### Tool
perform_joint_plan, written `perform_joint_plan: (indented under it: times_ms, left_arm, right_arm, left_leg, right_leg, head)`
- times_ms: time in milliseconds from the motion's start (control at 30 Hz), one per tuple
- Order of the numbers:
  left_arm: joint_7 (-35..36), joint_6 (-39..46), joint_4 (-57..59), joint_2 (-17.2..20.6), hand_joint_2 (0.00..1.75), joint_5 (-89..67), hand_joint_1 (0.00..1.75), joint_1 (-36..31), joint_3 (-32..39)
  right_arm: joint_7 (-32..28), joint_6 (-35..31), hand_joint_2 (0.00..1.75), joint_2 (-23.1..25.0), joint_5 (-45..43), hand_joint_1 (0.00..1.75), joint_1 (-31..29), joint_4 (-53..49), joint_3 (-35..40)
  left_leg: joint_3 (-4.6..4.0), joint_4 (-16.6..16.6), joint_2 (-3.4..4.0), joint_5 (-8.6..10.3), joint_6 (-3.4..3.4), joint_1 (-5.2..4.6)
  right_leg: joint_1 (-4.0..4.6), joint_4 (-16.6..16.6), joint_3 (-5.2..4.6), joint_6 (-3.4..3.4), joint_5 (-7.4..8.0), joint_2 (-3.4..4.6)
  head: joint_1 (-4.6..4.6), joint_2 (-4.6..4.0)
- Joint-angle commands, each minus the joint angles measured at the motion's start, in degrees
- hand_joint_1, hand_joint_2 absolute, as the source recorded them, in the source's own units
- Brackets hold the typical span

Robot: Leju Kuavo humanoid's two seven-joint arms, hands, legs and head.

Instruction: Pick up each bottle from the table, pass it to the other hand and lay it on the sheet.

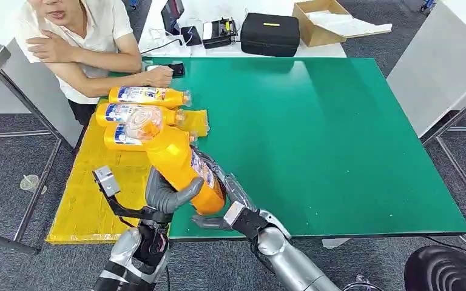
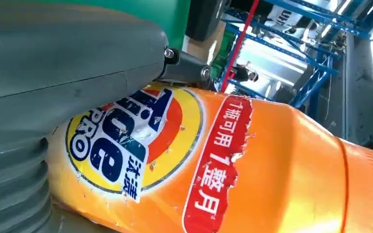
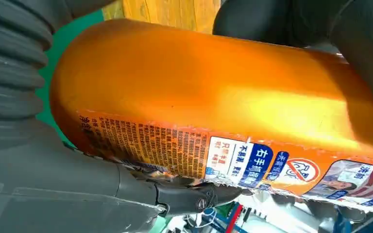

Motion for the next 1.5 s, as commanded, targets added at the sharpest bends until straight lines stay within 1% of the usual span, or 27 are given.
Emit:
perform_joint_plan:
  times_ms: [33,67,100,133,367,400,433,467,500,567,600,633,667,700,767,800,867,900,933,967,1000,1033,1133,1267,1333,1367,1500]
  left_arm:
    - [-1.26,13.13,-4.07,4.99,1.75,-16.71,1.75,0.93,2.16]
    - [-0.80,12.66,-5.71,5.40,1.75,-16.95,1.75,1.96,3.54]
    - [-0.69,12.63,-7.49,5.83,1.75,-17.16,1.75,3.04,4.48]
    - [-1.04,13.66,-9.24,6.49,1.75,-18.89,1.75,4.02,5.08]
    - [-0.55,18.52,-11.21,7.16,1.75,-25.56,1.75,5.09,6.93]
    - [-0.22,18.95,-11.40,8.00,1.75,-27.82,1.75,5.19,6.82]
    - [-0.33,19.37,-11.59,7.99,1.75,-28.85,1.75,5.32,7.02]
    - [-0.63,23.63,-11.95,9.28,1.75,-38.58,1.75,5.01,6.07]
    - [-0.35,28.39,-11.69,10.37,1.75,-48.04,1.75,4.53,5.21]
    - [0.32,29.18,-11.78,10.15,1.75,-51.63,1.75,4.40,6.08]
    - [0.82,29.73,-11.80,10.21,1.75,-53.87,1.75,4.31,6.01]
    - [5.11,32.54,-10.39,11.60,1.75,-66.57,1.75,3.62,4.82]
    - [4.94,32.31,-9.51,11.56,1.75,-68.34,1.75,3.39,5.24]
    - [9.63,31.66,-5.95,13.70,1.75,-79.72,1.75,1.37,3.35]
    - [8.55,32.33,-3.36,13.23,1.75,-80.05,1.75,0.51,4.20]
    - [9.41,31.11,-0.51,13.74,1.75,-83.56,1.75,-0.89,3.44]
    - [11.72,27.64,5.44,14.80,1.75,-89.86,1.75,-4.32,0.89]
    - [11.88,26.89,9.11,14.82,1.75,-92.10,1.75,-6.32,-0.37]
    - [11.34,25.47,14.37,13.97,1.75,-92.88,1.75,-8.88,-1.18]
    - [10.92,26.13,17.59,13.46,1.75,-93.95,1.75,-10.45,-1.91]
    - [10.73,26.18,20.25,12.82,1.75,-94.32,1.75,-11.64,-2.29]
    - [9.47,25.13,24.26,11.41,1.75,-92.22,1.75,-13.09,-1.72]
    - [9.02,24.45,29.42,10.08,1.75,-90.07,1.75,-15.00,-1.23]
    - [8.65,25.80,31.42,10.16,1.75,-90.24,1.75,-15.75,-1.29]
    - [8.65,25.80,31.42,10.16,1.75,-90.24,1.75,-15.75,-1.29]
    - [8.65,25.80,31.42,10.16,1.75,-90.24,1.75,-15.75,-1.29]
    - [8.65,25.80,31.42,10.16,1.75,-90.24,1.75,-15.75,-1.29]
  right_arm:
    - [2.71,-20.77,0.00,-0.50,8.71,0.00,5.79,4.61,-8.28]
    - [2.03,-22.15,0.00,-0.63,9.18,0.00,6.80,4.88,-10.23]
    - [1.98,-25.78,0.00,-0.50,10.39,0.00,7.99,4.75,-12.53]
    - [2.54,-29.04,0.00,-0.79,12.59,0.00,8.79,5.28,-13.90]
    - [1.77,-30.75,0.00,-0.14,12.48,0.00,10.77,6.69,-18.40]
    - [1.04,-32.46,0.00,-0.03,12.47,0.00,11.43,7.11,-19.69]
    - [0.64,-32.98,0.00,-0.08,12.68,0.00,11.55,7.60,-20.10]
    - [0.00,-33.78,0.00,0.06,11.43,0.00,12.27,6.45,-21.03]
    - [0.00,-35.26,0.00,-0.14,11.29,0.00,12.58,5.64,-21.15]
    - [0.00,-35.55,0.00,-0.19,11.56,0.00,12.53,5.24,-21.54]
    - [0.00,-35.99,0.00,0.07,12.01,0.00,12.46,5.06,-22.04]
    - [0.00,-37.32,0.00,0.72,11.14,0.00,12.84,3.44,-23.42]
    - [0.00,-37.22,0.00,0.89,11.32,0.00,12.74,3.14,-24.31]
    - [0.00,-38.85,0.00,1.07,11.73,0.00,12.58,2.12,-25.50]
    - [0.00,-38.08,0.00,1.17,12.05,0.00,12.31,1.93,-26.37]
    - [0.00,-37.42,0.00,1.34,11.75,0.00,12.27,1.01,-27.00]
    - [0.00,-37.14,0.00,1.23,11.42,0.00,11.64,0.66,-27.47]
    - [0.00,-36.40,0.00,1.11,11.37,0.00,11.16,0.84,-27.34]
    - [0.00,-35.86,0.00,1.13,10.86,0.00,10.63,1.03,-27.03]
    - [0.00,-35.56,0.00,1.09,10.64,0.00,10.20,1.60,-26.54]
    - [0.00,-35.63,0.00,1.14,10.64,0.00,9.73,2.06,-25.93]
    - [0.00,-35.74,0.00,0.96,9.43,0.00,9.27,2.84,-24.73]
    - [0.00,-36.59,0.00,0.59,7.90,0.00,8.34,4.10,-22.28]
    - [0.00,-37.01,0.00,0.41,7.15,0.00,7.98,4.59,-21.51]
    - [0.00,-37.01,0.00,0.41,7.15,0.00,7.98,4.59,-21.51]
    - [0.00,-37.01,0.00,0.41,7.15,0.00,7.98,4.59,-21.51]
    - [0.00,-37.01,0.00,0.41,7.15,0.00,7.98,4.59,-21.51]
  left_leg:
    - [0.36,-0.08,-0.03,-0.10,-0.01,0.05]
    - [0.25,-0.11,-0.02,-0.04,-0.01,0.00]
    - [0.41,-0.09,0.05,-0.13,-0.01,0.05]
    - [0.32,-0.10,0.03,-0.11,-0.01,0.04]
    - [0.29,-0.02,0.09,-0.17,-0.02,0.04]
    - [0.18,-0.07,0.04,-0.08,-0.01,0.00]
    - [0.36,-0.05,0.09,-0.17,-0.03,0.04]
    - [0.14,-0.06,0.02,-0.07,-0.02,0.03]
    - [0.34,-0.06,0.05,-0.15,-0.02,0.04]
    - [0.15,-0.05,0.00,-0.08,-0.01,0.02]
    - [0.31,-0.01,0.07,-0.18,-0.02,0.04]
    - [0.22,-0.02,0.09,-0.14,-0.01,0.03]
    - [0.17,-0.04,0.05,-0.10,-0.01,-0.01]
    - [0.28,-0.01,0.08,-0.16,-0.02,0.03]
    - [0.13,-0.07,-0.02,-0.03,-0.02,-0.01]
    - [0.32,-0.03,0.03,-0.12,-0.04,0.04]
    - [0.10,-0.06,-0.04,-0.02,-0.02,0.00]
    - [0.21,-0.05,-0.07,-0.04,-0.02,0.01]
    - [0.11,-0.07,-0.02,-0.01,-0.01,-0.01]
    - [0.27,-0.06,-0.09,-0.03,-0.02,0.01]
    - [0.10,-0.09,-0.15,0.05,0.00,-0.03]
    - [0.22,-0.07,-0.17,0.02,0.00,0.00]
    - [0.28,-0.05,0.00,0.00,0.03,0.01]
    - [0.13,-0.03,0.01,0.02,0.02,0.00]
    - [0.45,0.04,0.12,-0.17,0.01,0.07]
    - [0.22,-0.02,0.06,-0.04,0.01,0.02]
    - [0.15,0.00,0.06,-0.03,0.02,0.04]
  right_leg:
    - [0.09,-0.10,0.41,-0.22,-0.12,-0.11]
    - [0.03,-0.11,0.27,-0.13,-0.06,-0.06]
    - [0.09,-0.12,0.43,-0.23,-0.12,-0.03]
    - [0.08,-0.12,0.35,-0.19,-0.09,-0.03]
    - [0.09,-0.04,0.31,-0.22,-0.13,0.03]
    - [0.03,-0.05,0.19,-0.15,-0.07,0.00]
    - [0.09,-0.05,0.38,-0.25,-0.14,0.01]
    - [0.06,-0.07,0.17,-0.14,-0.06,-0.02]
    - [0.09,-0.07,0.36,-0.24,-0.14,-0.03]
    - [0.05,-0.04,0.17,-0.16,-0.09,-0.05]
    - [0.09,-0.03,0.33,-0.25,-0.16,-0.01]
    - [0.07,-0.04,0.22,-0.19,-0.11,0.02]
    - [0.03,-0.01,0.17,-0.18,-0.10,0.00]
    - [0.07,0.00,0.29,-0.24,-0.15,0.00]
    - [0.01,-0.02,0.13,-0.14,-0.07,-0.06]
    - [0.09,-0.01,0.33,-0.28,-0.14,-0.06]
    - [0.03,-0.03,0.09,-0.13,-0.05,-0.08]
    - [0.05,-0.02,0.22,-0.20,-0.09,-0.13]
    - [0.01,-0.03,0.08,-0.13,-0.04,-0.07]
    - [0.06,-0.03,0.29,-0.24,-0.09,-0.19]
    - [-0.01,-0.04,0.09,-0.11,-0.03,-0.21]
    - [0.04,-0.05,0.24,-0.18,-0.07,-0.25]
    - [0.05,-0.06,0.28,-0.20,-0.04,-0.09]
    - [0.03,-0.04,0.13,-0.12,0.01,-0.04]
    - [0.13,-0.02,0.45,-0.31,-0.14,-0.01]
    - [0.06,-0.03,0.21,-0.17,-0.05,-0.03]
    - [0.07,-0.03,0.16,-0.15,-0.04,-0.03]
  head:
    - [0.02,0.00]
    - [0.00,0.00]
    - [0.00,0.00]
    - [0.02,0.00]
    - [0.02,0.00]
    - [0.02,0.00]
    - [0.02,0.00]
    - [0.02,0.00]
    - [0.02,0.00]
    - [0.02,0.00]
    - [0.02,0.00]
    - [0.02,0.00]
    - [0.02,0.00]
    - [0.02,0.00]
    - [0.02,0.00]
    - [0.00,0.00]
    - [0.02,0.00]
    - [0.02,0.00]
    - [0.02,0.00]
    - [0.00,0.00]
    - [0.00,0.00]
    - [0.02,0.00]
    - [0.02,0.00]
    - [0.00,0.00]
    - [0.00,0.00]
    - [0.02,0.00]
    - [0.02,0.00]
